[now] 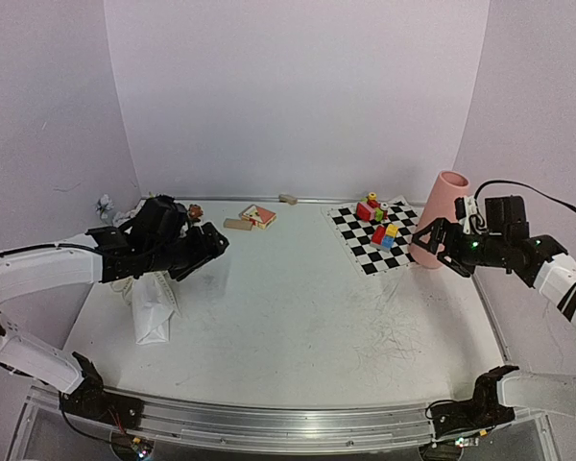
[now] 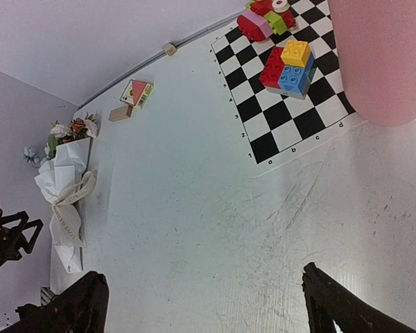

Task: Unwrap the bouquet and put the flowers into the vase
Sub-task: Move the fake flower to the center of the board.

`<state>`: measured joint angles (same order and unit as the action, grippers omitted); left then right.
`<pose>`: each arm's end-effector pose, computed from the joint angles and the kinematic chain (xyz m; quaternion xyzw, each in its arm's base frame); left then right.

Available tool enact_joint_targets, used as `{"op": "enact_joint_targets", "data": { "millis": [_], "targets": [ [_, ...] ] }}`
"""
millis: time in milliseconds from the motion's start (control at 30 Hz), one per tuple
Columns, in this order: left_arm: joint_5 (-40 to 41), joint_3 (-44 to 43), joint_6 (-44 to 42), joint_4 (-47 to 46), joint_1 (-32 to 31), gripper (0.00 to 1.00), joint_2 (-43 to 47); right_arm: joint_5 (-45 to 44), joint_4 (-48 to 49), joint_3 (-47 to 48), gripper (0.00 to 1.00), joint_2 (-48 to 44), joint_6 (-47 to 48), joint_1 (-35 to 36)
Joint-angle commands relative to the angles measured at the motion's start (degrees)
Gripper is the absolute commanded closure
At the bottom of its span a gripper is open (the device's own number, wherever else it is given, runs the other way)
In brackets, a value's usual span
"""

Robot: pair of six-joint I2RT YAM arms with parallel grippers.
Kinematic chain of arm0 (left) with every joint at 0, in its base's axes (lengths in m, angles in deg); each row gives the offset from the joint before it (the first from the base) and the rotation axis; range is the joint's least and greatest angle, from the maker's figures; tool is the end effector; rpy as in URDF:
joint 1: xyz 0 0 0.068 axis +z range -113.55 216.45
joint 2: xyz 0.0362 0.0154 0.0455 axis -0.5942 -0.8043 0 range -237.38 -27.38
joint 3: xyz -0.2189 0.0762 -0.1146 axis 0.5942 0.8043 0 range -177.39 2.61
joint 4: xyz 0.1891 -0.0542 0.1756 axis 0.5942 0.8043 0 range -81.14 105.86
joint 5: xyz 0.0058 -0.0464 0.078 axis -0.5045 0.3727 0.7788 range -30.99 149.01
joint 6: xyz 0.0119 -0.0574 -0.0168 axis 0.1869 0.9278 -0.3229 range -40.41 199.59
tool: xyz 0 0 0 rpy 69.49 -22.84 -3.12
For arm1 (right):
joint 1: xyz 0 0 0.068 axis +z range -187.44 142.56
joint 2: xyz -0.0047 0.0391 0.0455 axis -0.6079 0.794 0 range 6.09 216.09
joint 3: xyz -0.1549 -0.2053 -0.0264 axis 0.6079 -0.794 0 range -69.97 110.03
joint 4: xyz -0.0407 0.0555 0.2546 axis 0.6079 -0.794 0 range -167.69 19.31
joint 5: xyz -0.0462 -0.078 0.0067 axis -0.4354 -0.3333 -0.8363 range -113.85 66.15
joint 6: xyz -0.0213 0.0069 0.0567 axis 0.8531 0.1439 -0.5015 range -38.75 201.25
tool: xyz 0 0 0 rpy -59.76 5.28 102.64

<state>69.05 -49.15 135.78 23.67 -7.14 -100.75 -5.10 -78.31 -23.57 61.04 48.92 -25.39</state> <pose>0.2202 -0.1987 0.2464 -0.1367 0.8796 -0.2931 0.3489 0.2347 0.0651 0.3074 0.0426 0.7938 0.3444 0.4995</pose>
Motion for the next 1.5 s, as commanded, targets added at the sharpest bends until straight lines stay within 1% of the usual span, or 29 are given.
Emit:
{"op": "enact_joint_targets", "data": {
  "millis": [0, 267, 533, 600, 900, 1067, 1167, 1300, 1400, 1467],
  "targets": [
    [1.29, 2.01, 1.12, -1.89, -0.18, 0.13, 3.73, 1.48, 1.06, -0.56, 0.02, -1.09, -0.89, 0.24],
    [-0.01, 5.0, 2.99, -1.89, -0.18, 0.13, 6.52, 2.12, 1.02, -1.91, 0.02, -1.98, -1.63, 0.24],
    [-5.04, 6.15, 1.56, -1.82, -0.18, 0.12, 5.02, 2.3, 1.02, -2.63, 0.02, -1.71, -2.5, 0.24],
    [-4.6, 6.92, 1.43, -1.83, -0.18, 0.12, 4.96, 2.3, 1.06, -3.07, 0.02, -1.82, -2.58, 0.25],
    [2.13, 8.95, 1.07, -1.81, -0.18, 0.09, 7.37, 4.56, 4.25, -5.07, 0.02, 0.09, -3.79, 0.23],
    [3.38, 9.31, -1.23, -1.84, -0.14, 0.07, 7.38, 5.28, 6.97, -5.43, 0.02, 2.44, -4.11, 0.89],
    [2.68, 9.31, -3.79, -1.67, -0.16, 0.07, 6.23, 5.1, 11.1, -5.75, 0.02, 4.44, -4.93, 3.18],
    [4.03, 9.33, -4.03, 0.09, 0.63, 0.07, 4.95, 2.21, 15.18, -5.74, 0.02, 8.1, -6.68, 9.84],
    [3.94, 8.62, -3.4, 3.37, 5.18, 0.08, 4.35, -1.31, 16.37, -5.48, 0.02, 10.93, -8.01, 14.5],
    [4.63, 7.53, -2.47, 8.4, 9.52, 0.08, 4.42, -3.65, 16.69, -5.13, 0.02, 12.18, -8.86, 17.21]
  ]
}}
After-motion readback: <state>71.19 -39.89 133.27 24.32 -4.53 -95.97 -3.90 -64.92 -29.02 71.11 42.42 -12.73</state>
